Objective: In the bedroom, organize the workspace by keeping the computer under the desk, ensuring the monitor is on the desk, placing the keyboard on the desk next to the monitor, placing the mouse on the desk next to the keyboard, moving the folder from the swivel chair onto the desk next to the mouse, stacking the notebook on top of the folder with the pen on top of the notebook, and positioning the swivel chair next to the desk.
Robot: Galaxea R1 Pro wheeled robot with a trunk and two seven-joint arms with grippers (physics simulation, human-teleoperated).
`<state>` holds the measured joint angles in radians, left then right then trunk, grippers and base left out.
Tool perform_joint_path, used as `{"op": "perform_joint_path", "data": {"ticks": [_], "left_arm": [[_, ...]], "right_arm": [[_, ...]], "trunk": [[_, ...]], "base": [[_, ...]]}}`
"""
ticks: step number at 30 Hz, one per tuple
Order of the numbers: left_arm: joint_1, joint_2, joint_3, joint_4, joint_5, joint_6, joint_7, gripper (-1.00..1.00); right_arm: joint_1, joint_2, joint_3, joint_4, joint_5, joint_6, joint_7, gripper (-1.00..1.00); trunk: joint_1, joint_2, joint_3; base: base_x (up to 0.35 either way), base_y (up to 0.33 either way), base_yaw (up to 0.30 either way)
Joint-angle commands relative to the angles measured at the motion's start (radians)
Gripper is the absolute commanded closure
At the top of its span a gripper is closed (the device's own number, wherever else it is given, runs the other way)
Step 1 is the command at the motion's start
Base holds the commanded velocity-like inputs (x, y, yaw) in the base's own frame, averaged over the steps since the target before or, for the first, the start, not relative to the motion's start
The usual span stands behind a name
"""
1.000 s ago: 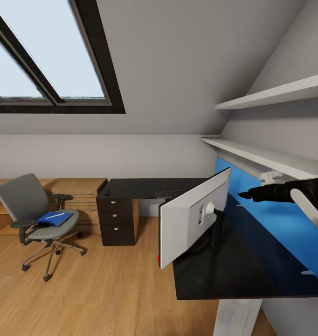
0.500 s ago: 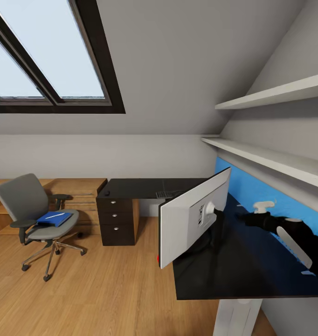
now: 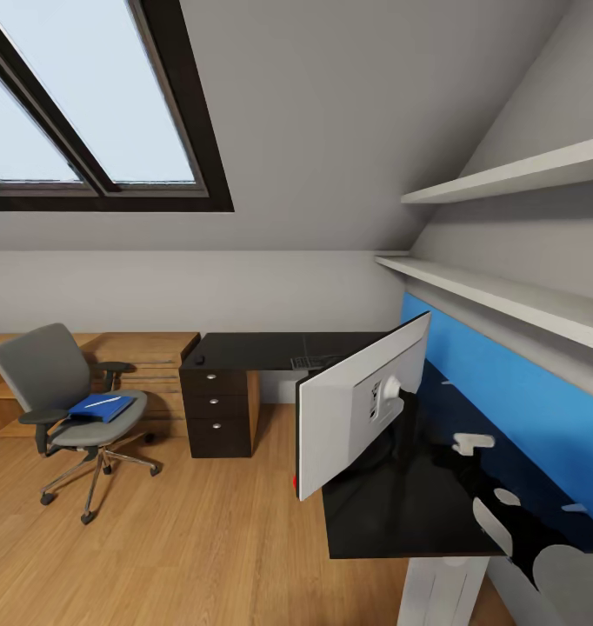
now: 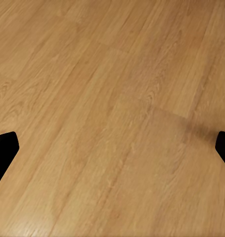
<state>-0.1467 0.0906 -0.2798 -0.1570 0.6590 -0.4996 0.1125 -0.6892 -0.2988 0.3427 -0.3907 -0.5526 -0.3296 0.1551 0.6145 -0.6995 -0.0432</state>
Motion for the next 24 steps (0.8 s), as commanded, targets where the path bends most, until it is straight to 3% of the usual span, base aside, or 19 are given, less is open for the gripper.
{"op": "perform_joint_path", "data": {"ticks": [1,12,18,24], "left_arm": [[-0.001,0.001,-0.009,0.0,0.001,-0.002,0.009,-1.0],[-0.001,-0.002,-0.009,-0.001,0.0,-0.004,0.009,-1.0],[-0.001,-0.001,-0.009,-0.001,0.0,-0.007,0.009,-1.0],[-0.001,-0.002,-0.009,-0.001,-0.001,-0.007,0.009,-1.0]], "right_arm": [[-0.002,0.007,0.006,0.011,-0.011,-0.019,0.003,-1.0],[0.022,0.043,0.005,0.029,-0.012,-0.044,0.005,-1.0],[0.031,0.047,0.004,0.031,-0.011,-0.045,0.005,-1.0],[0.035,0.047,0.004,0.042,-0.012,-0.059,0.005,-1.0]], "trunk": [[0.0,-0.002,-0.002],[0.0,-0.002,-0.002],[0.0,-0.002,-0.002],[0.0,-0.002,-0.002]], "base": [[0.0,0.0,0.0],[0.0,0.0,0.0],[-0.009,-0.014,0.001],[-0.109,-0.189,0.114]]}}
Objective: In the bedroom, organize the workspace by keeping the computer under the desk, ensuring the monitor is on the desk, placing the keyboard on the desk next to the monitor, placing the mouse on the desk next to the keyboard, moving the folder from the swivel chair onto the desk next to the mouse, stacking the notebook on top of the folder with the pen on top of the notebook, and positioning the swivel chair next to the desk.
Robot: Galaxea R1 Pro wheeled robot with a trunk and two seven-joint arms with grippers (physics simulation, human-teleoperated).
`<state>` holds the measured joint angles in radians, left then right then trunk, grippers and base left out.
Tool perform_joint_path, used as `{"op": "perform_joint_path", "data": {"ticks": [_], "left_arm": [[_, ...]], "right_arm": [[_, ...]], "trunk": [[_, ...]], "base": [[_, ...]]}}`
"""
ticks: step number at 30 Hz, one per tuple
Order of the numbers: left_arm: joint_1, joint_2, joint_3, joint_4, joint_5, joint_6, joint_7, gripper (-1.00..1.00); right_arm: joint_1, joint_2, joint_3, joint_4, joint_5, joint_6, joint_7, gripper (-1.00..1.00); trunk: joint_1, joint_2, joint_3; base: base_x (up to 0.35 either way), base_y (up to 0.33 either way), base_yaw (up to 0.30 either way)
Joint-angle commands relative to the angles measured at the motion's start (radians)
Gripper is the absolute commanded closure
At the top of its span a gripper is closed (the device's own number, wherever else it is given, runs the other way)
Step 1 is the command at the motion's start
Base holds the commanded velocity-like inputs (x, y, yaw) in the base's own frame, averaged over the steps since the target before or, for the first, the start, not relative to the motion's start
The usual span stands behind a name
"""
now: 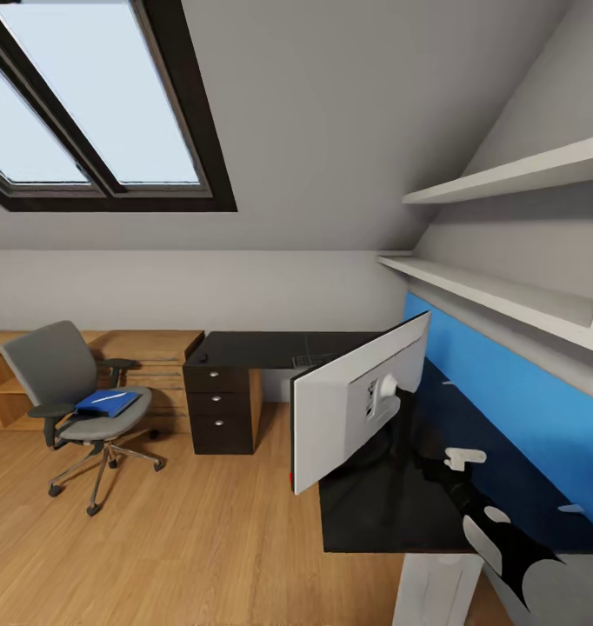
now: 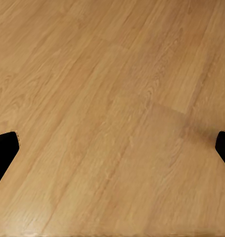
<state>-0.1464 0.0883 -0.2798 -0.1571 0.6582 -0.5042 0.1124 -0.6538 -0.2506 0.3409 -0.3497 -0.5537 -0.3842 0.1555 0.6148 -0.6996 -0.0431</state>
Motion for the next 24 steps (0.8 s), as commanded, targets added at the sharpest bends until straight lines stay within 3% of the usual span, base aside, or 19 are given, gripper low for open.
{"op": "perform_joint_path", "data": {"ticks": [1,11,17,24], "left_arm": [[-0.001,0.0,-0.009,-0.001,0.001,-0.002,0.009,-1.0],[-0.001,0.001,-0.009,0.0,0.001,-0.003,0.009,-1.0],[-0.001,0.002,-0.009,0.0,0.001,-0.003,0.009,-1.0],[-0.001,0.002,-0.009,-0.001,0.001,-0.003,0.009,-1.0]], "right_arm": [[-0.001,-0.001,0.006,0.003,-0.011,-0.009,0.004,-1.0],[0.0,0.0,0.007,0.022,-0.01,-0.041,0.004,-1.0],[0.0,0.001,0.007,0.023,-0.009,-0.042,0.004,-1.0],[0.0,0.007,0.007,0.023,-0.009,-0.042,0.003,-1.0]], "trunk": [[0.0,-0.002,-0.002],[0.0,-0.002,-0.002],[0.0,-0.002,-0.002],[0.0,-0.002,-0.002]], "base": [[-0.141,-0.251,0.218],[-0.147,-0.254,0.264],[-0.092,-0.058,0.24],[-0.155,-0.008,0.047]]}}
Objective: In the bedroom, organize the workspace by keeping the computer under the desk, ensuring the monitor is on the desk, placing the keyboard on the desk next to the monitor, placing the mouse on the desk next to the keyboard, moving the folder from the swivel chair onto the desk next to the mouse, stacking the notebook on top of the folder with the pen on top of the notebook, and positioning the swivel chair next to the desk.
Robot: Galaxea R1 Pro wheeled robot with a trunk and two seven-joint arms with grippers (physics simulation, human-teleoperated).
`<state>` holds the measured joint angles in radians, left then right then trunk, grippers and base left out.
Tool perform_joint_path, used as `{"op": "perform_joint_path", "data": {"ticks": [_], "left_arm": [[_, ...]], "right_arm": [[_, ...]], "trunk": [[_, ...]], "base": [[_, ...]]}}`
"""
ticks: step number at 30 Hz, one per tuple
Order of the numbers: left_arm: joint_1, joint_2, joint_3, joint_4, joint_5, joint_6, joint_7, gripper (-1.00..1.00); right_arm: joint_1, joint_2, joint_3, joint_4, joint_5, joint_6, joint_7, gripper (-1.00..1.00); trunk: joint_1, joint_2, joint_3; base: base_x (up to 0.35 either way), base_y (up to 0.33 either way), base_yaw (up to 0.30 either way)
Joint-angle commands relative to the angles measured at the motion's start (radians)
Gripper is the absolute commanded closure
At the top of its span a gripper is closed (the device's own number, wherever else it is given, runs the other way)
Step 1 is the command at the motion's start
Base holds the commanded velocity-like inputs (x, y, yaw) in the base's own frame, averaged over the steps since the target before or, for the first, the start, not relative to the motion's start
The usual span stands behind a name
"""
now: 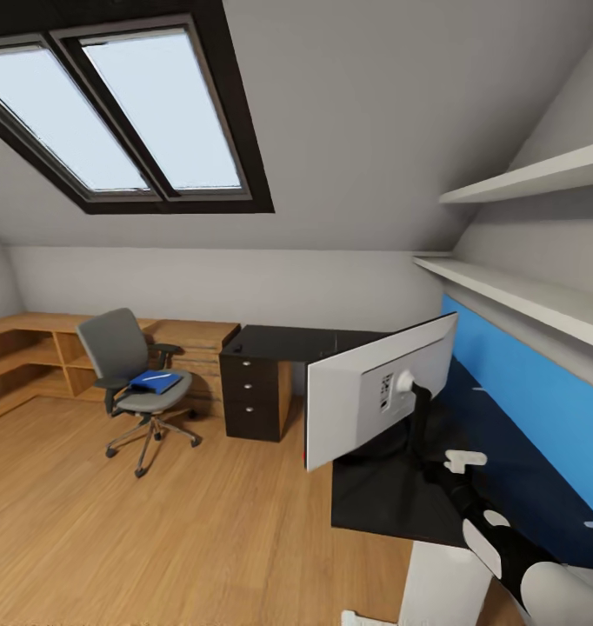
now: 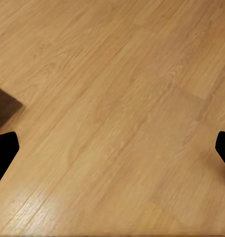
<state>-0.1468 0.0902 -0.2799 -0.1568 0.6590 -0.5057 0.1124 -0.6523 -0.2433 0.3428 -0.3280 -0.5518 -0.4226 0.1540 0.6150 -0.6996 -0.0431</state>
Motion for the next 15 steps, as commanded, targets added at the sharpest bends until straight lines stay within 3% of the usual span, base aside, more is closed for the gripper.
{"op": "perform_joint_path", "data": {"ticks": [1,3,7,8,9,10,11,15], "left_arm": [[0.0,0.0,-0.009,-0.001,0.001,-0.002,0.009,-1.0],[0.0,0.0,-0.009,-0.001,0.0,-0.002,0.009,-1.0],[-0.002,-0.001,-0.02,-0.139,-0.01,0.039,0.009,-1.0],[-0.002,0.024,-0.017,-0.406,-0.012,0.29,0.07,-1.0],[-0.002,0.027,-0.017,-0.445,-0.013,0.328,0.084,-1.0],[-0.002,0.033,-0.015,-0.566,-0.013,0.432,0.128,-1.0],[-0.002,0.036,-0.014,-0.646,-0.013,0.487,0.158,-1.0],[-0.002,0.038,-0.012,-0.855,-0.012,0.598,0.226,-1.0]], "right_arm": [[-0.001,0.002,0.005,0.001,-0.01,-0.004,0.005,-1.0],[-0.001,0.004,0.005,0.002,-0.01,-0.004,0.004,-1.0],[-0.001,0.014,0.005,0.008,-0.01,0.005,-0.023,-1.0],[-0.004,0.059,0.004,0.007,-0.007,0.041,-0.173,-1.0],[-0.004,0.065,0.004,0.007,-0.007,0.05,-0.2,-1.0],[-0.007,0.078,0.004,0.007,-0.007,0.087,-0.285,-1.0],[-0.011,0.083,0.004,0.006,-0.006,0.117,-0.335,-1.0],[-0.036,0.089,0.004,0.004,-0.004,0.174,-0.401,-1.0]], "trunk": [[0.0,-0.001,-0.002],[0.0,-0.001,-0.002],[0.0,-0.001,-0.002],[0.0,-0.001,-0.002],[0.0,-0.001,-0.002],[0.0,-0.001,-0.002],[0.0,-0.001,-0.002],[0.0,-0.001,-0.002]], "base": [[-0.151,0.0,0.003],[-0.099,0.0,0.002],[-0.003,0.0,0.0],[0.0,0.0,0.0],[0.0,0.0,0.0],[0.0,0.0,0.0],[0.0,0.0,0.0],[0.0,0.0,0.0]]}}
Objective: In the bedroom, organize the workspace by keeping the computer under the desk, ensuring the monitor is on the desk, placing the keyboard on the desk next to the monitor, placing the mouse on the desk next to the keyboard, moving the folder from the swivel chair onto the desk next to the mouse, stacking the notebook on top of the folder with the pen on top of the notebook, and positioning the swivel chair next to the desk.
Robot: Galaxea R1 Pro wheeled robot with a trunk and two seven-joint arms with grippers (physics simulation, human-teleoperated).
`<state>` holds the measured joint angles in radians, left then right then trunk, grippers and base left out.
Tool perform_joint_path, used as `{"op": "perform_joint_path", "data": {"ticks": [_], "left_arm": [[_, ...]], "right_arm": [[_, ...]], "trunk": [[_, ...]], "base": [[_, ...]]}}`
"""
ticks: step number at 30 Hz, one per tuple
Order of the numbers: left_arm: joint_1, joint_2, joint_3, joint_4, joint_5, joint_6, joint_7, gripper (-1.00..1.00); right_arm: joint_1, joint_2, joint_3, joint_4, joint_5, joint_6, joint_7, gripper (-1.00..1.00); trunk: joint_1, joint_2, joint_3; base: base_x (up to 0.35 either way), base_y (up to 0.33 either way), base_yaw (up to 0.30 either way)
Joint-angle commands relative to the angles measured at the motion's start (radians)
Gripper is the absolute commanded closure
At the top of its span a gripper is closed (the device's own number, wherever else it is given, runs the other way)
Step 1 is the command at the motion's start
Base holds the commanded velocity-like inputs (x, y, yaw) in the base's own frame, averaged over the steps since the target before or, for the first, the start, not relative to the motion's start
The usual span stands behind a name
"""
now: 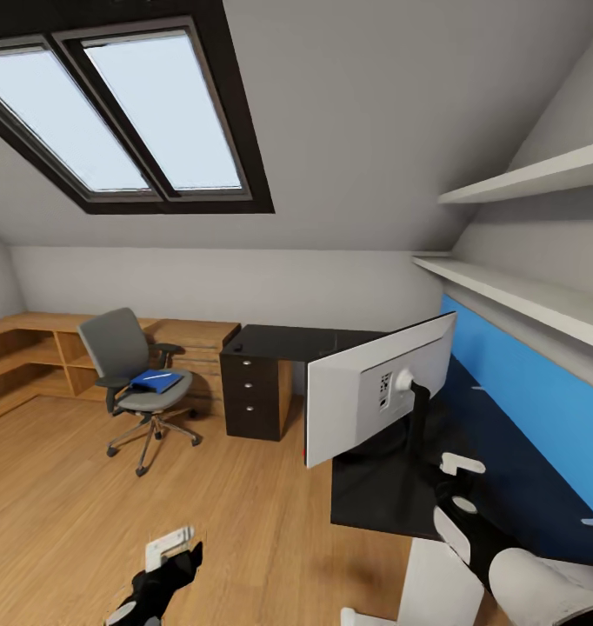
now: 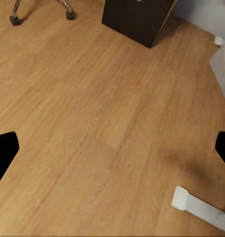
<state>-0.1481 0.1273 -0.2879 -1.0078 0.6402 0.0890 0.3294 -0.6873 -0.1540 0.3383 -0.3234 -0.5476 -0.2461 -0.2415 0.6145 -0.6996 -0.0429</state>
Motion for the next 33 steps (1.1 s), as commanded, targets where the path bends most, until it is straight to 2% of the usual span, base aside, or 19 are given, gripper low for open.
{"op": "perform_joint_path", "data": {"ticks": [1,2,4,5,7,10,12,16,25,33], "left_arm": [[-0.001,0.002,-0.002,-0.09,0.008,0.053,0.033,-1.0],[-0.001,0.002,0.004,-0.221,0.01,0.141,0.067,-1.0],[-0.001,-0.002,0.034,-0.383,0.012,0.261,0.099,-1.0],[-0.001,-0.006,0.05,-0.449,0.013,0.311,0.108,-1.0],[-0.001,-0.011,0.066,-0.511,0.014,0.359,0.116,-1.0],[0.0,-0.015,0.078,-0.543,0.016,0.388,0.121,-1.0],[-0.001,-0.016,0.08,-0.534,0.014,0.396,0.124,-1.0],[-0.001,-0.013,0.083,-0.492,0.013,0.396,0.125,-1.0],[0.0,-0.015,0.081,-0.497,0.013,0.396,0.123,-1.0],[0.0,-0.025,0.078,-0.536,0.014,0.397,0.124,-1.0]], "right_arm": [[-0.015,0.001,0.008,-0.001,-0.008,0.008,-0.017,-1.0],[-0.03,0.002,0.008,-0.005,-0.005,0.016,-0.027,-1.0],[-0.039,0.002,0.008,-0.009,-0.003,0.021,-0.034,-1.0],[-0.042,0.002,0.009,-0.01,-0.002,0.021,-0.038,-1.0],[-0.044,0.002,0.013,-0.011,-0.001,0.021,-0.041,-1.0],[-0.045,0.002,0.016,-0.011,0.002,0.008,-0.041,-1.0],[-0.046,0.002,0.021,-0.008,0.01,-0.015,-0.04,-1.0],[-0.044,0.0,0.026,0.001,0.061,-0.06,-0.037,-1.0],[-0.042,0.001,0.028,0.004,0.078,-0.1,-0.035,-1.0],[-0.041,-0.002,0.027,0.003,0.08,-0.111,-0.035,-1.0]], "trunk": [[0.0,-0.002,-0.002],[0.0,-0.002,-0.002],[0.0,-0.002,-0.002],[0.0,-0.002,-0.002],[0.0,-0.002,-0.002],[0.0,-0.002,-0.002],[0.0,-0.002,-0.002],[0.0,-0.002,-0.002],[0.0,-0.002,-0.002],[0.031,-0.058,-0.027]], "base": [[0.0,0.0,0.0],[0.0,0.0,0.0],[0.0,0.0,0.0],[0.0,0.0,0.0],[0.0,0.0,0.0],[0.0,0.0,0.0],[0.0,0.0,0.0],[0.0,0.0,0.0],[0.0,0.0,0.0],[0.0,0.0,0.0]]}}
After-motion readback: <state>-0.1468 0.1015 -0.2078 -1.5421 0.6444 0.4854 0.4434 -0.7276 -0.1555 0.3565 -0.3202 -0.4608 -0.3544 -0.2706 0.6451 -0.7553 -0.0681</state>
